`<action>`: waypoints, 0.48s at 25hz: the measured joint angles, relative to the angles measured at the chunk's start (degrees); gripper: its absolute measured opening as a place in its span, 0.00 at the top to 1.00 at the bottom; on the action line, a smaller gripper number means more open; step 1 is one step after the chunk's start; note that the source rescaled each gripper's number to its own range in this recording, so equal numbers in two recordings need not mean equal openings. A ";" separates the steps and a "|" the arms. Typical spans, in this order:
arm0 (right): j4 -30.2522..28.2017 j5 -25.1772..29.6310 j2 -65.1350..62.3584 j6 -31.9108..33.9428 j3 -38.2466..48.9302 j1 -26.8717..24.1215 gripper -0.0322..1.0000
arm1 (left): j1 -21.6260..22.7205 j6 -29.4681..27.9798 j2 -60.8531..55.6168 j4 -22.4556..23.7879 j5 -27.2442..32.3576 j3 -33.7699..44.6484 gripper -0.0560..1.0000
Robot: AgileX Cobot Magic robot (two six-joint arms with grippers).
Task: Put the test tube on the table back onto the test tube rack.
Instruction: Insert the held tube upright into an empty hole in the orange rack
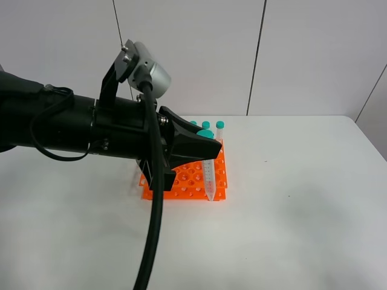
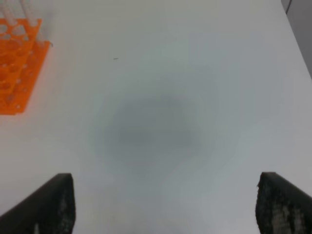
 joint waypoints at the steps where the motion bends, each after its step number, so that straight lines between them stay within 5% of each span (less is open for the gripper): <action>1: 0.05 -0.43 0.00 0.00 0.06 0.00 0.23 | 0.00 0.05 0.00 0.00 0.00 0.00 0.94; 12: 0.21 -0.81 0.00 0.05 0.06 0.00 0.23 | 0.00 0.19 0.00 0.00 0.00 0.00 0.94</action>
